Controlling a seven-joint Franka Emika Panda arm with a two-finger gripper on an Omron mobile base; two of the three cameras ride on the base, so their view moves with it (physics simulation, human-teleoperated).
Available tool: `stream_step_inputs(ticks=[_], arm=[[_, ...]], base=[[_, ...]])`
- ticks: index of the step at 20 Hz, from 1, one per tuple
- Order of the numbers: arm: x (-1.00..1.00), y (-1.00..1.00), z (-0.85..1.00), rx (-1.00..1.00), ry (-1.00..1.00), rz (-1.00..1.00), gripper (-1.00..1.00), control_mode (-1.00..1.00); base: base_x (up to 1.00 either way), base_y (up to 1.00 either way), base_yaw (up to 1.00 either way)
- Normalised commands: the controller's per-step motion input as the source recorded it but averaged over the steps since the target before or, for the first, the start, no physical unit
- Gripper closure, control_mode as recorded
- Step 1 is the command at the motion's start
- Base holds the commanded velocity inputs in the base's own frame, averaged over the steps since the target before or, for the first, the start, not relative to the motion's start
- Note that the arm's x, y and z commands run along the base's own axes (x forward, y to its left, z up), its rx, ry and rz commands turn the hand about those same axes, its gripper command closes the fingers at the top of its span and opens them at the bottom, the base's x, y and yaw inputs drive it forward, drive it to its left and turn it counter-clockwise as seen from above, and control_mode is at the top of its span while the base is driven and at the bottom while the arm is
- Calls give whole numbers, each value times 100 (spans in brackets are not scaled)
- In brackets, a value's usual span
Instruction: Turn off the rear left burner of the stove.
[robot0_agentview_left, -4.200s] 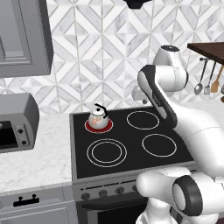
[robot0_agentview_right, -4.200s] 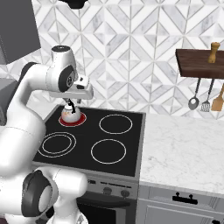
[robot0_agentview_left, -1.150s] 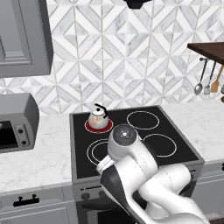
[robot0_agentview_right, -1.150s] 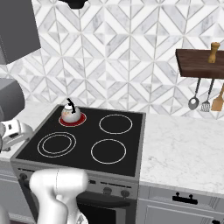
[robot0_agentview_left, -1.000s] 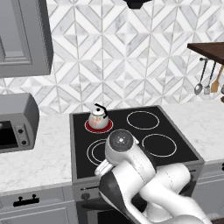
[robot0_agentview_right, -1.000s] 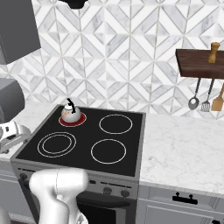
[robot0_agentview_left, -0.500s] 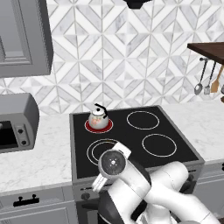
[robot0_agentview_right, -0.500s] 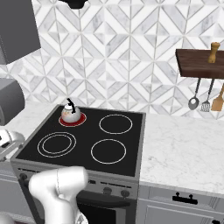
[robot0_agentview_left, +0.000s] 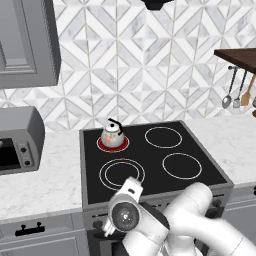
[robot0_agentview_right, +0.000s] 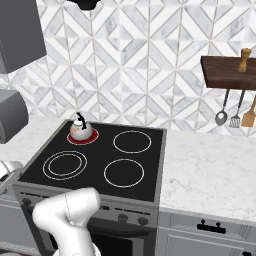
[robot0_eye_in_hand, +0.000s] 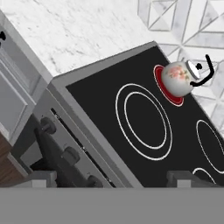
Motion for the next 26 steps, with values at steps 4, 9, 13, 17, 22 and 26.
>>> stream_step_inputs(ticks=[4, 9, 13, 17, 22, 26], arm=[[0, 12, -43, -6, -8, 7, -100, -100], [0, 9, -37, -7, -4, 1, -100, -100], [-4, 9, -40, -3, -15, 0, -100, -100], [-7, 0, -40, 6, -19, -5, -100, -100], [-9, 0, -29, 23, -16, -8, -100, -100], [-13, -4, -10, 38, -15, -8, -100, -100]], base=[[0, 0, 0], [0, 0, 0], [0, 0, 0], [0, 0, 0], [0, 0, 0], [0, 0, 0]])
